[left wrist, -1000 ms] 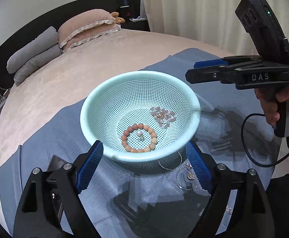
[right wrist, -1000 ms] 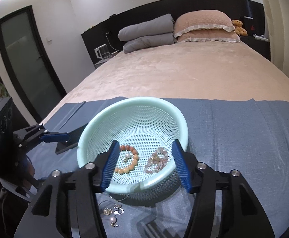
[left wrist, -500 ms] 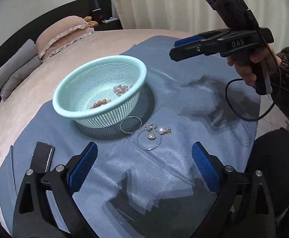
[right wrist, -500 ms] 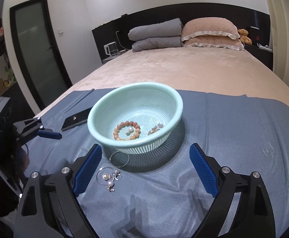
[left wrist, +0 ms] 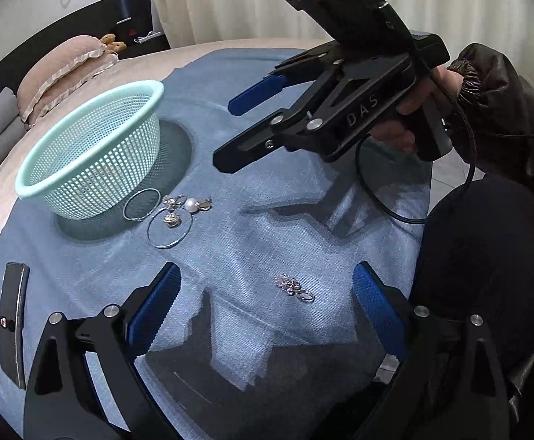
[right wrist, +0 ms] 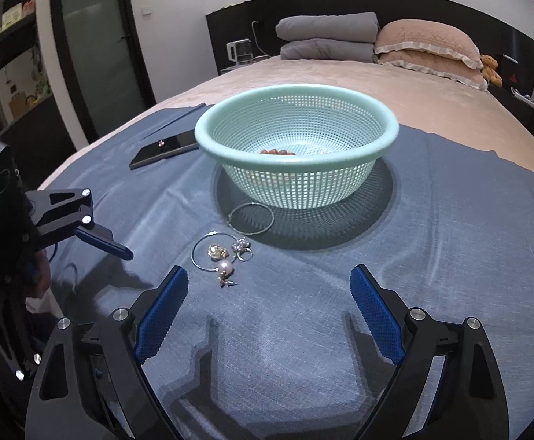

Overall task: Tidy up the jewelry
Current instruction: 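Move both tools back to the remaining jewelry beside the basket, then grasp a pearl earring with right tool while left tool grasps a silver charm, then carry both held pieces over the basket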

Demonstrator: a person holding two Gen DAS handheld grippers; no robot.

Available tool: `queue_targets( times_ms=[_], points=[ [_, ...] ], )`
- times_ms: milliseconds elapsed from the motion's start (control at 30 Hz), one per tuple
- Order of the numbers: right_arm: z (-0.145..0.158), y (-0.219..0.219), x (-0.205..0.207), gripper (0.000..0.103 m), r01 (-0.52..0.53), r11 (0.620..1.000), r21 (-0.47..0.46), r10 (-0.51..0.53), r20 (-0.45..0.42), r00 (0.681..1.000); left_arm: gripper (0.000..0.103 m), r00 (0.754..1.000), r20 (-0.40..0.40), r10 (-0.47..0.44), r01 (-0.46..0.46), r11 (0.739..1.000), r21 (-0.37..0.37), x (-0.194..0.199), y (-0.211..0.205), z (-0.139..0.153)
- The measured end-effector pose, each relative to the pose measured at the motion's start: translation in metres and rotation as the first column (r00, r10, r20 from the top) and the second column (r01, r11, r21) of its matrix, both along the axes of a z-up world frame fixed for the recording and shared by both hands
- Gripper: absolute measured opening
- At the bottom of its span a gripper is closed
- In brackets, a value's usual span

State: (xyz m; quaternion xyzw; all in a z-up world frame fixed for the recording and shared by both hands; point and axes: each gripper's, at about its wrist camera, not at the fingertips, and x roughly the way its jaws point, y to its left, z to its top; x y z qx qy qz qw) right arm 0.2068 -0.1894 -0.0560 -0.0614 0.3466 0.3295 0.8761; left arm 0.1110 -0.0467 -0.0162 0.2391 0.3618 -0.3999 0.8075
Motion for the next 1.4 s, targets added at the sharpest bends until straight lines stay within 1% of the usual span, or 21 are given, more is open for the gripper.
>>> queue_targets(
  times_ms=[33,67,167,200,267,300,333,367,400,433,467,500,533,567,667,767,900,933,967,1167,1400],
  points=[
    [-0.001,0.004,0.001,0.084,-0.005,1.0,-0.004,0.005,-0.001,1.0,0.085,1.0,-0.003,-0.003,0.003,1.0,0.002,0.0,-0.002,-0.003],
    [-0.002,0.008,0.002,0.079,-0.01,1.0,-0.011,0.01,-0.004,1.0,0.082,1.0,-0.006,-0.003,0.003,1.0,0.006,0.0,-0.003,-0.006],
    [-0.008,0.019,0.006,0.072,-0.018,0.999,-0.036,0.017,-0.035,0.999,0.07,0.999,-0.034,0.002,-0.002,1.0,0.003,0.002,-0.006,-0.014],
    [-0.01,0.022,0.006,0.07,-0.02,0.999,-0.041,0.019,-0.043,0.999,0.064,0.999,-0.049,0.005,-0.005,1.0,-0.002,0.003,-0.006,-0.016],
    [-0.014,0.028,0.007,0.063,-0.033,0.998,-0.044,0.031,-0.055,0.998,0.062,0.999,-0.047,0.019,-0.019,1.0,0.003,0.003,-0.006,-0.021],
    [-0.016,0.03,0.007,0.061,-0.038,0.998,-0.043,0.035,-0.059,0.998,0.061,0.999,-0.038,0.019,-0.019,1.0,-0.001,0.001,-0.006,-0.022],
    [-0.017,0.033,0.006,0.056,-0.044,0.998,-0.047,0.041,-0.062,0.997,0.059,0.999,-0.037,0.018,-0.018,1.0,-0.007,0.0,-0.005,-0.022],
    [-0.019,0.037,0.005,0.048,-0.055,0.997,-0.055,0.051,-0.069,0.996,0.054,0.999,-0.037,0.021,-0.022,1.0,-0.008,-0.001,-0.006,-0.023],
    [-0.021,0.041,0.004,0.043,-0.068,0.995,-0.071,0.063,-0.079,0.995,0.048,0.999,-0.03,0.027,-0.027,1.0,-0.006,-0.002,-0.005,-0.023],
    [-0.024,0.046,0.003,0.035,-0.078,0.992,-0.096,0.07,-0.085,0.994,0.044,0.999,-0.022,0.033,-0.033,0.999,-0.001,-0.003,-0.005,-0.024],
    [-0.027,0.05,0.0,0.03,-0.078,0.989,-0.125,0.07,-0.071,0.995,0.034,0.999,-0.023,0.039,-0.039,0.999,0.0,-0.002,-0.005,-0.025],
    [-0.027,0.052,-0.002,0.027,-0.076,0.987,-0.143,0.069,-0.053,0.996,0.022,0.999,-0.027,0.045,-0.045,0.999,-0.003,-0.002,-0.004,-0.025],
    [-0.027,0.052,-0.003,0.018,-0.078,0.987,-0.143,0.07,-0.055,0.996,0.013,0.998,-0.027,0.048,-0.048,0.999,-0.006,-0.002,-0.004,-0.026],
    [-0.027,0.051,-0.003,0.011,-0.072,0.988,-0.137,0.064,-0.062,0.996,0.013,0.998,-0.028,0.048,-0.048,0.999,-0.007,-0.004,-0.004,-0.026],
    [-0.027,0.047,-0.005,0.011,-0.065,0.99,-0.127,0.056,-0.068,0.996,0.013,0.999,-0.025,0.047,-0.047,0.999,-0.007,-0.006,-0.004,-0.026],
    [-0.024,0.042,-0.011,0.01,-0.056,0.991,-0.12,0.049,-0.058,0.997,0.012,0.998,-0.046,0.043,-0.044,0.999,-0.022,-0.007,0.0,-0.023],
    [-0.017,0.029,-0.012,0.01,-0.029,0.995,-0.096,0.024,-0.052,0.998,0.012,0.996,-0.061,0.059,-0.061,0.997,-0.038,-0.009,0.008,-0.019],
    [-0.015,0.027,-0.013,0.009,-0.026,0.995,-0.094,0.021,-0.049,0.999,0.012,0.996,-0.058,0.065,-0.067,0.997,-0.037,-0.008,0.01,-0.017],
    [-0.013,0.024,-0.013,0.009,-0.022,0.995,-0.094,0.017,-0.046,0.999,0.012,0.996,-0.053,0.073,-0.075,0.997,-0.034,-0.001,0.009,-0.016],
    [0.005,0.008,-0.017,0.008,0.024,0.997,-0.068,-0.025,-0.009,1.0,0.012,0.989,-0.02,0.146,-0.147,0.988,-0.051,0.004,0.031,0.003],
    [0.036,-0.007,-0.018,0.008,0.071,0.997,-0.039,-0.069,0.052,0.996,0.013,0.975,0.063,0.211,-0.207,0.976,-0.068,0.021,0.047,0.041]
  ],
)
